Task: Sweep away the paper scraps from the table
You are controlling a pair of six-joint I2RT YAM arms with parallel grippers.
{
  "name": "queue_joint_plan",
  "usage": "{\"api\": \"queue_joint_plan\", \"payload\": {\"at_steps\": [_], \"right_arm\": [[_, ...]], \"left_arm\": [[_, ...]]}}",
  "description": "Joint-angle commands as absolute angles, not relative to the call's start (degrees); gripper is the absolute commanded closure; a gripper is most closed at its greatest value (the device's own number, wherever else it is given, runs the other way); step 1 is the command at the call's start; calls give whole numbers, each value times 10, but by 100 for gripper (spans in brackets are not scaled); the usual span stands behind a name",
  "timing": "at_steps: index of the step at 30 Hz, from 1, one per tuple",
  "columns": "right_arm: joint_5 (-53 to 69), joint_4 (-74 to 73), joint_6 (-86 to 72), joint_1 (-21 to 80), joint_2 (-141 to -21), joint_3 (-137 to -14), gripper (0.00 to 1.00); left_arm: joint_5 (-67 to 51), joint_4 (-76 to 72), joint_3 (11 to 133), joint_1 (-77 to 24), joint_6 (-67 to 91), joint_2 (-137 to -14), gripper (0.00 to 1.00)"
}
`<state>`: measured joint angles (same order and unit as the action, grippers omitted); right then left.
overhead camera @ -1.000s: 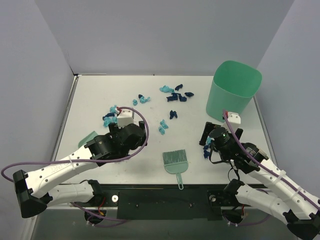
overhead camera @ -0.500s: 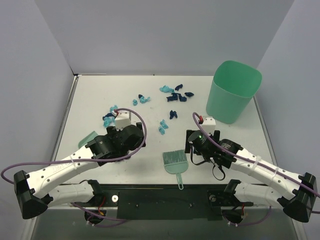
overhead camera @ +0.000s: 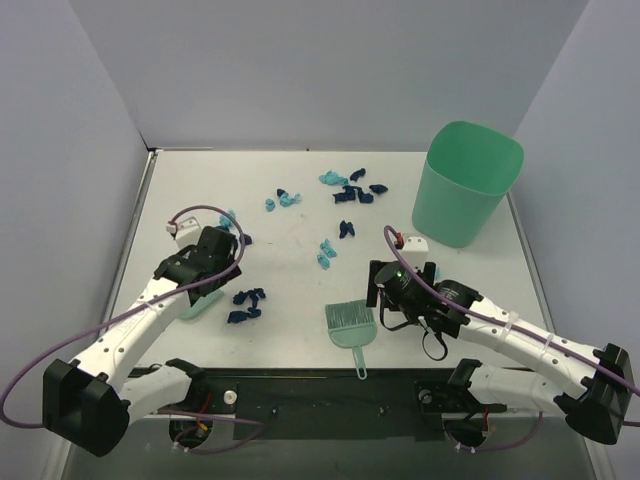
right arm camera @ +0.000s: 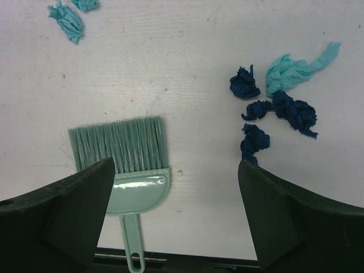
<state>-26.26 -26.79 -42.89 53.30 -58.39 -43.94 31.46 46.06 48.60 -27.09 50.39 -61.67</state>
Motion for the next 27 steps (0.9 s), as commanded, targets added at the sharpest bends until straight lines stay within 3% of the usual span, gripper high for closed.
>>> {"api": "queue_joint_plan", "payload": {"at_steps": [1,11,18,27], "right_arm": [[-258,-254,-420,535,-570,-432,16],[-222,-247,-394,536,-567,-440,16],[-219,-277,-379,536,-542,-445,15],[-239,-288,-374,535,-514,-441,15]], "left_arm": [[322,461,480,-200,526,-611,14],[367,603,497,-46,688,-560,12],[269,525,431,109,687,-571,12],[216,433,378,121,607,-635,15]]}}
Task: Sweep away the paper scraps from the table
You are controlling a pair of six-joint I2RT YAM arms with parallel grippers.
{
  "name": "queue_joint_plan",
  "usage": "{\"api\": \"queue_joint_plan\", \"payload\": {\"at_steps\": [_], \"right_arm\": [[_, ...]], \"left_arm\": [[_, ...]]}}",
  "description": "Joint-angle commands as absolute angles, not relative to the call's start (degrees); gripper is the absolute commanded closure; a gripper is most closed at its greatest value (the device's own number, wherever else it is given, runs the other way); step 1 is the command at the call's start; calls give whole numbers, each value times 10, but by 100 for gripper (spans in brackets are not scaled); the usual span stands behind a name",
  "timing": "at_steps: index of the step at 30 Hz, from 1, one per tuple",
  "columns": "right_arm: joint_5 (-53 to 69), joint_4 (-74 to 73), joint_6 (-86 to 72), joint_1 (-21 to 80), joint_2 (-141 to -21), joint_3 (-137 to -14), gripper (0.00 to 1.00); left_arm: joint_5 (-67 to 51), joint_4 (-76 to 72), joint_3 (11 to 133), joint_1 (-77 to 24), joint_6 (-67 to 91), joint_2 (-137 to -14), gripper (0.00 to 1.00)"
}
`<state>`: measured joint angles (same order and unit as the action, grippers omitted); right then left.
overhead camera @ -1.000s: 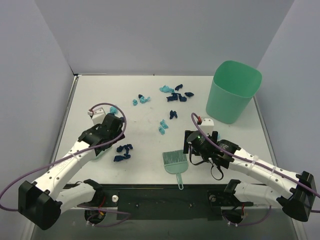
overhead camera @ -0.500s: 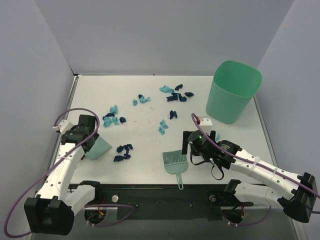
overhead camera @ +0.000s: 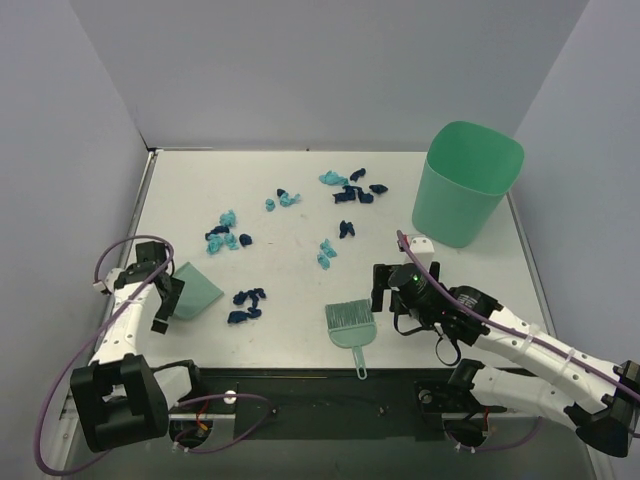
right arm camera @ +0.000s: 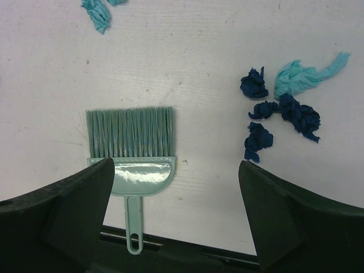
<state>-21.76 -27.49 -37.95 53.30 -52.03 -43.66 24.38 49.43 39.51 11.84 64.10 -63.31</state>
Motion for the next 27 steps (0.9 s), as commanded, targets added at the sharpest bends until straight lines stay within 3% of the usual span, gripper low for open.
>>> {"api": "queue_joint_plan", "payload": {"at_steps": [1,10,17,21,22,25,27], "right_arm": [[-239,-286,-377,535,-514,-439,15],[-246,-255,-388,535,-507,-416,15],[-252,-258,-382,534,-507,-416,15],[-252,-261,-383,535,-504,-415,15],[-251,-261,-383,535,-501,-417,15],[-253,-268,-383,535,-497,-417,15],[-257,-272,-383,535,-493,-419,15]], "left_arm": [[215,423,375,121,600,-639,15],[218,389,368,122,561,-690,18],[196,356,353,121,563,-724,30],[182,344,338,120,577,-724,52],[183,347,339,120,579,-721,63],[185,365,346,120,580,-708,80],[193,382,357,120,580,-694,97]]}}
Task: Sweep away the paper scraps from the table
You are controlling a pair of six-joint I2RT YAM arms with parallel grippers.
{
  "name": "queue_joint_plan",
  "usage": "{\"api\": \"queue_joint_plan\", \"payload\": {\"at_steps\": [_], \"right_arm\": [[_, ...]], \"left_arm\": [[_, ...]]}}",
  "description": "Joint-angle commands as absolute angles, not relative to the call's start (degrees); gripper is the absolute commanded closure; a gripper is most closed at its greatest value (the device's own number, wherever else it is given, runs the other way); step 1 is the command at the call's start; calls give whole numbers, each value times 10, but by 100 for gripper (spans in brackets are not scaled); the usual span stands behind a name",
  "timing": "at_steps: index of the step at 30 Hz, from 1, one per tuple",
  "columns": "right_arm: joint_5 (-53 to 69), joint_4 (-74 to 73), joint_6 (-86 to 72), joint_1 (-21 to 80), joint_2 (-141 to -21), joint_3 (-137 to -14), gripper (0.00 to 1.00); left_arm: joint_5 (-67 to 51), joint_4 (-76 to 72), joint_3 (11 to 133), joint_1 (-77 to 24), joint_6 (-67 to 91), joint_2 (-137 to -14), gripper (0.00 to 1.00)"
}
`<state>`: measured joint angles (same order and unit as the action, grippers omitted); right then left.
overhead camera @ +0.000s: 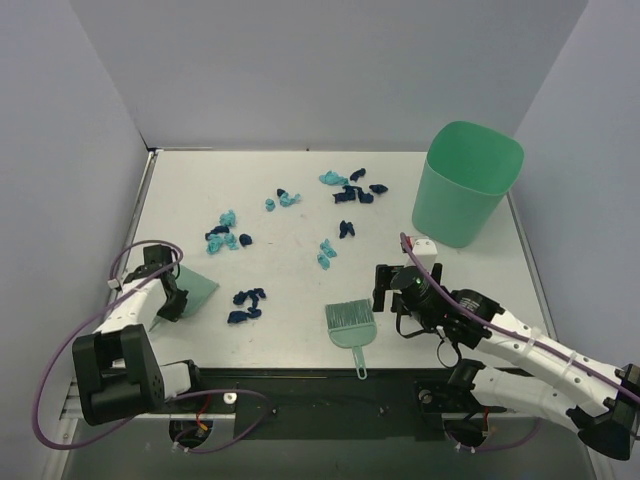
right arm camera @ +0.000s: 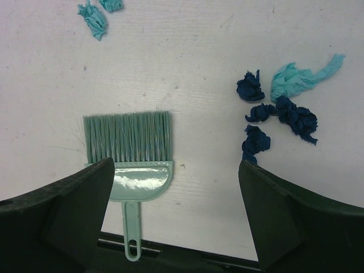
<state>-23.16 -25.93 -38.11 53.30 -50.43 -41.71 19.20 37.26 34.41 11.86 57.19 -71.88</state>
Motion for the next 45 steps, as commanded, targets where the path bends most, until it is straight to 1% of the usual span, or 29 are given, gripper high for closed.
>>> {"api": "queue_joint_plan", "payload": {"at_steps": [1,5,7,9,11,12,13,14,15,17,19,20,21,22,24,28,38,40,42,45], "right_arm": [[-258,-273,-383,535,-491,-421,15],[-260,-281,-382,535,-491,-430,15],[-263,-285,-381,535,-490,-437,15],[-266,-290,-379,535,-493,-444,15],[-272,-298,-376,534,-497,-454,15],[-277,-300,-377,535,-497,-460,15],[-279,-304,-375,535,-499,-464,15],[-283,-307,-376,535,-497,-469,15],[-284,-311,-378,535,-499,-472,15],[-289,-317,-383,535,-497,-476,15],[-291,-323,-388,535,-497,-480,15],[-294,-327,-390,534,-496,-482,15],[-294,-332,-395,535,-497,-485,15],[-295,-339,-395,534,-494,-488,15],[-298,-348,-399,534,-491,-493,15],[-303,-367,-403,535,-487,-501,15],[-304,-380,-406,535,-490,-501,15],[-303,-377,-405,535,-498,-501,15],[-301,-374,-403,535,-504,-504,15],[-296,-366,-398,535,-514,-505,15]], "left_arm": [[193,388,360,120,578,-682,100],[192,428,399,111,575,-642,100],[198,453,424,93,582,-614,100],[207,473,445,54,610,-590,100],[231,489,467,-27,665,-580,100],[254,497,475,-88,712,-587,100],[266,500,491,-117,735,-594,100],[292,510,500,-178,784,-620,100],[303,511,521,-210,807,-633,100],[332,524,562,-301,879,-695,100],[371,551,612,-354,945,-763,100],[379,561,629,-366,988,-812,100],[380,585,663,-380,1010,-836,100],[371,591,680,-382,1039,-883,100],[364,593,727,-392,1066,-938,100],[353,592,755,-408,1115,-1004,100],[319,567,766,-417,1145,-1063,100],[316,559,771,-422,1146,-1072,96],[313,556,782,-425,1142,-1083,86],[308,548,788,-425,1126,-1093,81]]}}
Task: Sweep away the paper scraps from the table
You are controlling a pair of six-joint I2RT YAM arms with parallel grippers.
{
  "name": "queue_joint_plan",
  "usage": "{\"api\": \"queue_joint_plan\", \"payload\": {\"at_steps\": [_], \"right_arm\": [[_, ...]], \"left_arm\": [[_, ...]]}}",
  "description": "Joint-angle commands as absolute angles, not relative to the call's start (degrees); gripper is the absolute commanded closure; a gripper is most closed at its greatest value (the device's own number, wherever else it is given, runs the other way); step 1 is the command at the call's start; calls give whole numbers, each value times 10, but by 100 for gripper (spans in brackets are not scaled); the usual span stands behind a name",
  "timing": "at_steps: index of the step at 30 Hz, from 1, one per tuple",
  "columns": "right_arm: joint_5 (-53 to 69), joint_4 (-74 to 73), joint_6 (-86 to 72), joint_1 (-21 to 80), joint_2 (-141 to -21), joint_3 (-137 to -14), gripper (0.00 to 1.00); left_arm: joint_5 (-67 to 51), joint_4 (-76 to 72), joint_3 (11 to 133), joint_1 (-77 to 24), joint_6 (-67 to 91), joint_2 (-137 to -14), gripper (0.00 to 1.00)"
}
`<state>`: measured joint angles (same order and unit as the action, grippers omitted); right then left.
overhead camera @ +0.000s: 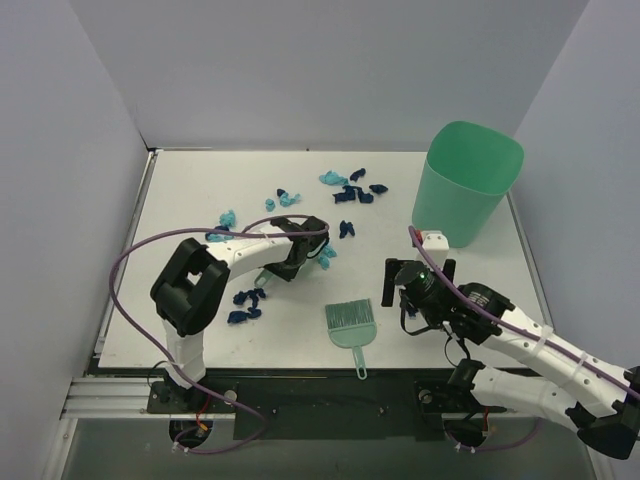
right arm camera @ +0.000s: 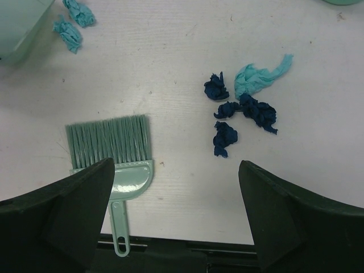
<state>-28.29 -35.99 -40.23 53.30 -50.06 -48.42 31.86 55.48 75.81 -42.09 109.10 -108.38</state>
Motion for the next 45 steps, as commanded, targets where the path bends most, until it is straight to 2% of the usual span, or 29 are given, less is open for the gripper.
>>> {"api": "queue_joint_plan", "payload": {"at_steps": [1,11,14,17,19,21,26,35,45], "right_arm": [[-294,-365,-396,535,-516,-505,15],[-282,-343,-381,534,-566,-519,14],[-274,-331,-374,531,-585,-523,14],[-245,-306,-367,517,-617,-522,18],[-224,-287,-364,508,-637,-519,24],[-212,-271,-362,502,-662,-515,37],[-185,-230,-354,491,-720,-497,44],[-163,-149,-376,499,-812,-450,54],[-165,-117,-403,511,-848,-422,60]], "left_arm": [[307,548,789,-425,1124,-1094,78],[309,530,766,-425,1031,-1043,30],[322,502,755,-423,963,-999,12],[326,482,744,-417,856,-930,11],[319,463,740,-412,780,-886,10],[307,442,723,-408,690,-840,11],[223,412,680,-396,547,-725,12],[77,363,584,-399,474,-616,16],[45,346,539,-402,454,-569,17]]}}
